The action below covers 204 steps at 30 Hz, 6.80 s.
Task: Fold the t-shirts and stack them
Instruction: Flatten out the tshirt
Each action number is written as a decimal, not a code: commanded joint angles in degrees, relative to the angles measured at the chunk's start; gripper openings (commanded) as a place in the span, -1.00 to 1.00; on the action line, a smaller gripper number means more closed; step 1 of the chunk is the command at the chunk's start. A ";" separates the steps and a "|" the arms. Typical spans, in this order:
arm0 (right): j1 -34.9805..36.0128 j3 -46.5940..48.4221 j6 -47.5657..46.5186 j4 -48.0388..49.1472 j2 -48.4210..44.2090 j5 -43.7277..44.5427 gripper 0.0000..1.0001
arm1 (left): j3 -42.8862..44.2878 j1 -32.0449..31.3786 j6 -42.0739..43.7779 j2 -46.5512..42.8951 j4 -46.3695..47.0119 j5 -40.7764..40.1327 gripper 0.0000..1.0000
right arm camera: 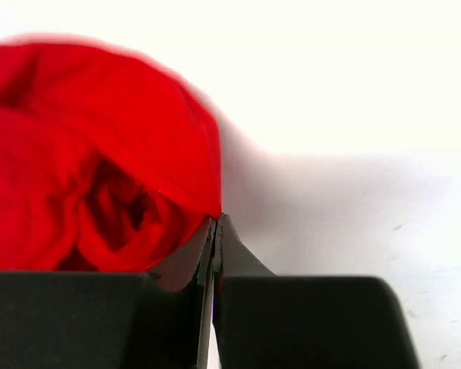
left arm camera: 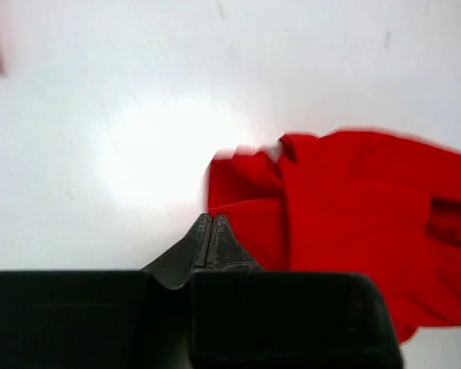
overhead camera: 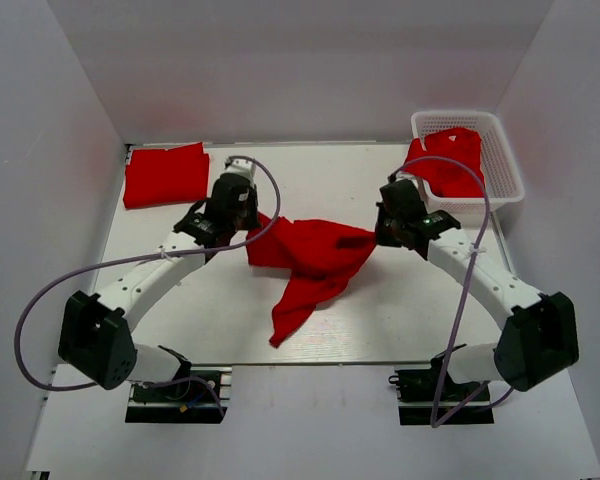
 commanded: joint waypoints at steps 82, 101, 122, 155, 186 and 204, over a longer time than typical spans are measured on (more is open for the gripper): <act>-3.07 9.12 -12.21 1.89 7.68 -10.64 0.81 | 4.27 17.49 -3.52 10.12 -9.60 -1.62 0.98; 9.67 -3.63 -9.57 2.25 2.93 -5.20 0.81 | 2.06 22.15 1.05 20.40 4.38 10.87 0.87; 17.23 -7.66 -10.79 -0.48 5.48 -0.37 0.78 | 1.54 23.21 0.26 16.98 2.90 13.68 -1.00; 18.99 -13.40 -5.17 4.62 2.87 7.98 -1.00 | 3.02 23.21 -0.36 10.65 -0.36 12.01 -1.00; 4.14 46.00 -50.61 20.12 -15.44 27.95 -1.00 | 50.13 22.59 21.78 -15.45 -0.98 3.22 -1.00; 3.88 57.63 -46.66 6.55 -27.30 2.09 -1.00 | 69.75 22.59 26.19 -20.46 -0.71 8.50 -1.00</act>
